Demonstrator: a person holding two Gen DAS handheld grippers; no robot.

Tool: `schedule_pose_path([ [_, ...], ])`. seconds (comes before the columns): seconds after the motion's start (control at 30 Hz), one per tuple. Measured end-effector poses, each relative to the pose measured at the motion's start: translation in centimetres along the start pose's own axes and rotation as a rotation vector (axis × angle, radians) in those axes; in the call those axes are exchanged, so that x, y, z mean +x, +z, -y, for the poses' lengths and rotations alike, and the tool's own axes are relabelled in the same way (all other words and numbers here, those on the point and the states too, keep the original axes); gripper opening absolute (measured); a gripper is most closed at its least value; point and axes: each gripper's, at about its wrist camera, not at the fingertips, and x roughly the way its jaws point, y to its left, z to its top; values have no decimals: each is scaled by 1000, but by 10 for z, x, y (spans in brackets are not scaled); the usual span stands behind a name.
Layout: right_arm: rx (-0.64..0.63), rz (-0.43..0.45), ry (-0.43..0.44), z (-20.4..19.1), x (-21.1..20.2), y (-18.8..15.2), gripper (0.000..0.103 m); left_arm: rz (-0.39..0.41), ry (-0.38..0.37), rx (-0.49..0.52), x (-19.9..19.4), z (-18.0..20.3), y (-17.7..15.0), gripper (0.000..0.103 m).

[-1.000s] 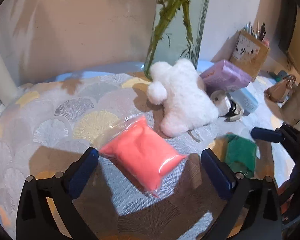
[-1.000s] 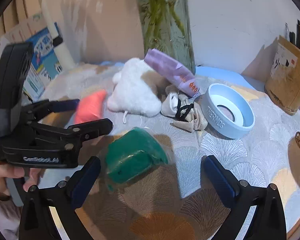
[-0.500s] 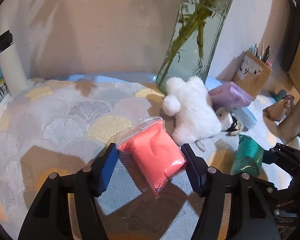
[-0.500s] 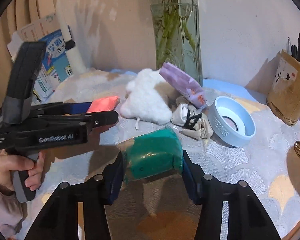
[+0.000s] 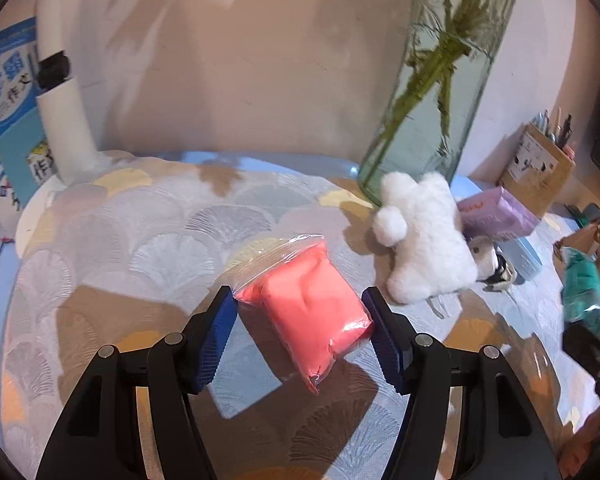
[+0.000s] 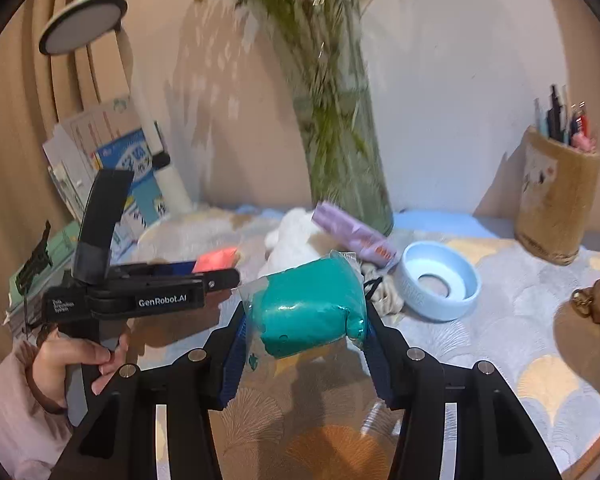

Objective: Organize soft objects
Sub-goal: 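Grasp the pink clay bag with left tool while right tool grasps the green clay bag, then carry both clay bags to the glass bowl and open both tools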

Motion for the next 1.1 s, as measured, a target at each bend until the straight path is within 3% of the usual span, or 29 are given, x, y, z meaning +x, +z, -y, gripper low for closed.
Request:
schedule_pose_path([
  [0.17, 17, 71, -35, 4, -13, -2, 52, 55, 51, -25, -12, -6, 1, 62],
  [0.33, 74, 157, -99, 11, -31, -4, 51, 213, 87, 33, -46, 7, -3, 62],
  [0.47, 130, 202, -94, 18, -62, 8, 51, 216, 7, 44, -74, 35, -2, 62],
  [0.7, 124, 287, -121, 38, -143, 59, 51, 239, -104, 30, -120, 118, 27, 62],
  [0.93, 182, 334, -171, 80, -208, 90, 51, 288, -228, 124, -163, 208, 52, 62],
  [1.1, 245, 345, -206, 124, -244, 101, 51, 308, -361, 207, -180, 268, 59, 61],
])
